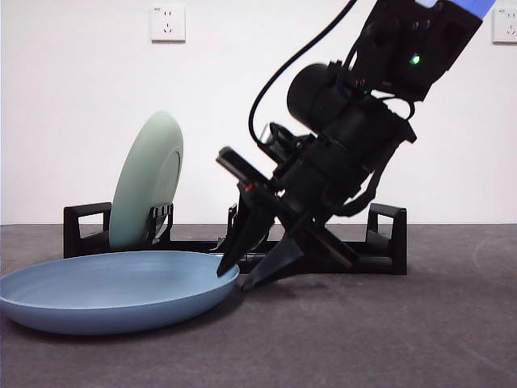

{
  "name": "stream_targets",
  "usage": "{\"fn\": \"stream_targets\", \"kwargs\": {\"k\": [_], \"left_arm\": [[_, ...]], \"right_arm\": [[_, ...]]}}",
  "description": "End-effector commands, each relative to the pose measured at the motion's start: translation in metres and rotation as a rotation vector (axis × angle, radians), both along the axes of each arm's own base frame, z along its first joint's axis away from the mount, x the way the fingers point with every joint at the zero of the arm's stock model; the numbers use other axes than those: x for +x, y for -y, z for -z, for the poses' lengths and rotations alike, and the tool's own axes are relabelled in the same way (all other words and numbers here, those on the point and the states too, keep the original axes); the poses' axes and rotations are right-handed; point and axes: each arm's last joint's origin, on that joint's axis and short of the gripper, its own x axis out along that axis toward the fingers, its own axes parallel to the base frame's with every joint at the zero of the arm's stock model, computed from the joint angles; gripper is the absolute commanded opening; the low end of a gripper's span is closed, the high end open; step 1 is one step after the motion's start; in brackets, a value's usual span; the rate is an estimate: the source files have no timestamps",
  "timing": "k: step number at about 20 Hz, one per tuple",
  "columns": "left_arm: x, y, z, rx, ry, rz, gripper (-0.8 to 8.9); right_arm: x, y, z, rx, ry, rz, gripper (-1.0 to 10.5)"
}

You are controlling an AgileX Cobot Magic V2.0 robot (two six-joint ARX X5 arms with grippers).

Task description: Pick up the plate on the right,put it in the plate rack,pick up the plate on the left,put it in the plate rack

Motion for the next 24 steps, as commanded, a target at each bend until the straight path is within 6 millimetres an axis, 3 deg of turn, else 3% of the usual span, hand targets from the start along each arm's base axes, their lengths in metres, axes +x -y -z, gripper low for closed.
{"fn": "stream_targets", "kwargs": {"k": [1,3,9,12,15,18,19,24], "left_arm": [[-0.001,0.000,-0.001,0.007,0.006,0.005,3.42],[-0.001,0.000,0.000,0.013,-0.003,0.006,3.42],[-0.003,-0.001,0.004,0.035,-0.039,0.011,3.42],[-0.006,0.002,0.007,0.048,-0.079,0.058,3.41],[-0.011,0.011,0.013,0.081,-0.123,0.155,3.41],[-0.016,0.031,0.020,0.147,-0.159,0.285,3.30],[-0.018,0.042,0.025,0.179,-0.181,0.328,2.77],[-0.029,0.103,0.055,0.470,-0.199,0.457,2.69]], "right_arm": [[-0.001,-0.004,0.007,-0.012,-0.020,0.003,1.3],[-0.004,-0.007,0.007,-0.038,-0.003,0.010,-0.2],[-0.012,-0.001,-0.001,-0.104,-0.058,0.046,-0.2],[-0.018,0.006,-0.024,-0.141,0.002,0.066,-0.2],[-0.026,0.017,-0.061,-0.145,0.103,0.103,-0.2],[-0.031,0.037,-0.095,-0.098,0.159,0.149,-0.2],[-0.032,0.046,-0.106,-0.090,0.170,0.170,-0.2],[-0.039,0.079,-0.132,-0.082,0.184,0.243,-0.2]]}}
